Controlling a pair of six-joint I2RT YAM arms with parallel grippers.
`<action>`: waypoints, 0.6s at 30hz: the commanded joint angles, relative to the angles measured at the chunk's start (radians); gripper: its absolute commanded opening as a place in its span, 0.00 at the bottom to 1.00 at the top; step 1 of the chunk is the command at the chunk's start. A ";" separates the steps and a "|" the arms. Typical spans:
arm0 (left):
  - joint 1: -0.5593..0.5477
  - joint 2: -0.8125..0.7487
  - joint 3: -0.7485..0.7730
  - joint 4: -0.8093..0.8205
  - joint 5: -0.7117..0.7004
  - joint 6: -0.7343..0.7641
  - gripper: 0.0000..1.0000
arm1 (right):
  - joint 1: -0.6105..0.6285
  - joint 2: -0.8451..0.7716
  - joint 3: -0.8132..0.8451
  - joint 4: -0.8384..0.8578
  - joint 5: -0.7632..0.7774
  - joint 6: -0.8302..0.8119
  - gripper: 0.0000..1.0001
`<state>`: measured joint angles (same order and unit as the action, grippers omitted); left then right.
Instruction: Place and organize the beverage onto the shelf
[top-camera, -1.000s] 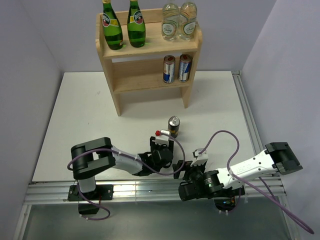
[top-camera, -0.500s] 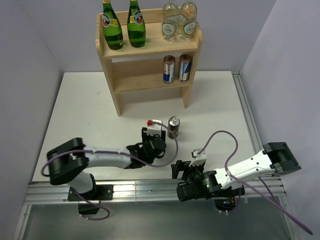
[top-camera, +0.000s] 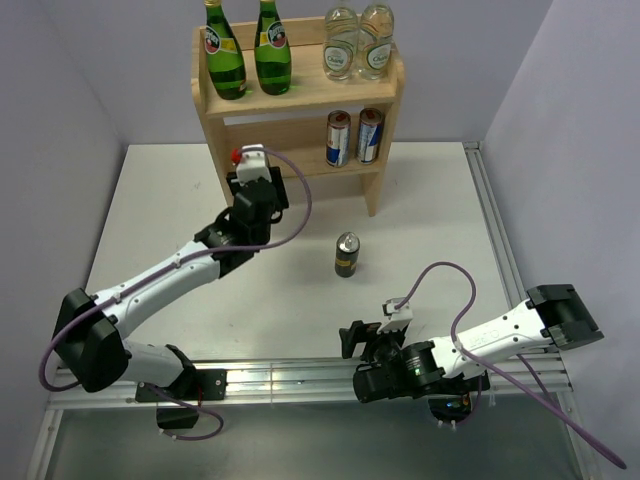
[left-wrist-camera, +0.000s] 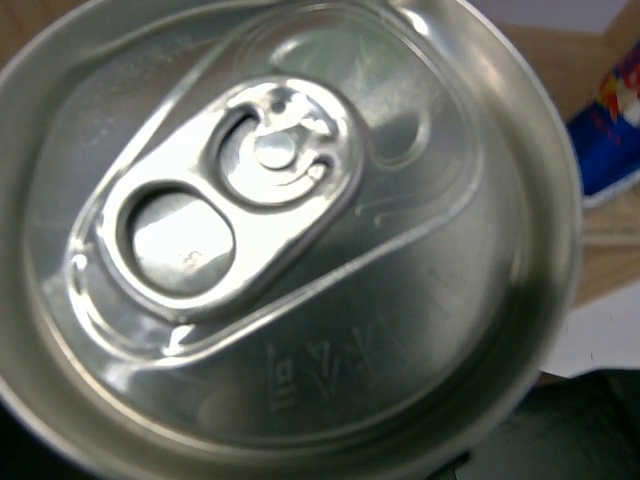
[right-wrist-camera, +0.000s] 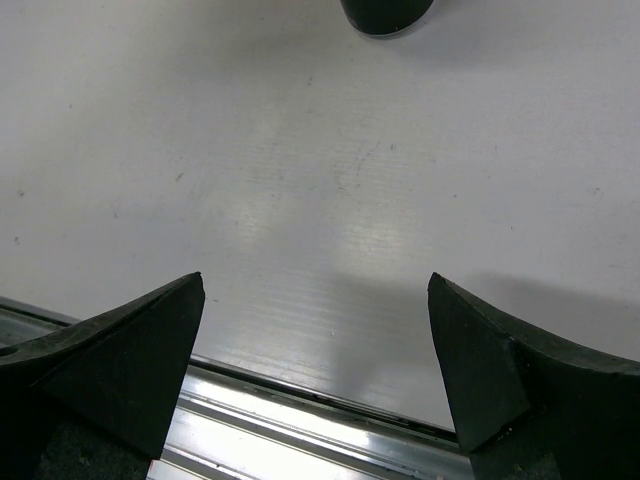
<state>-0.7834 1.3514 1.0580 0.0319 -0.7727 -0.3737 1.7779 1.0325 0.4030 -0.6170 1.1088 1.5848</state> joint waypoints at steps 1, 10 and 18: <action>0.058 0.018 0.123 0.019 0.052 0.041 0.00 | 0.008 -0.015 -0.018 0.011 0.046 0.035 1.00; 0.168 0.100 0.154 0.065 0.092 0.019 0.00 | 0.018 -0.020 -0.033 0.025 0.040 0.049 1.00; 0.228 0.156 0.175 0.128 0.082 0.038 0.00 | 0.025 0.008 -0.039 0.031 0.028 0.070 1.00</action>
<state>-0.5804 1.4948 1.1755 0.0784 -0.6838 -0.3546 1.7924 1.0279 0.3717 -0.5972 1.1049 1.6081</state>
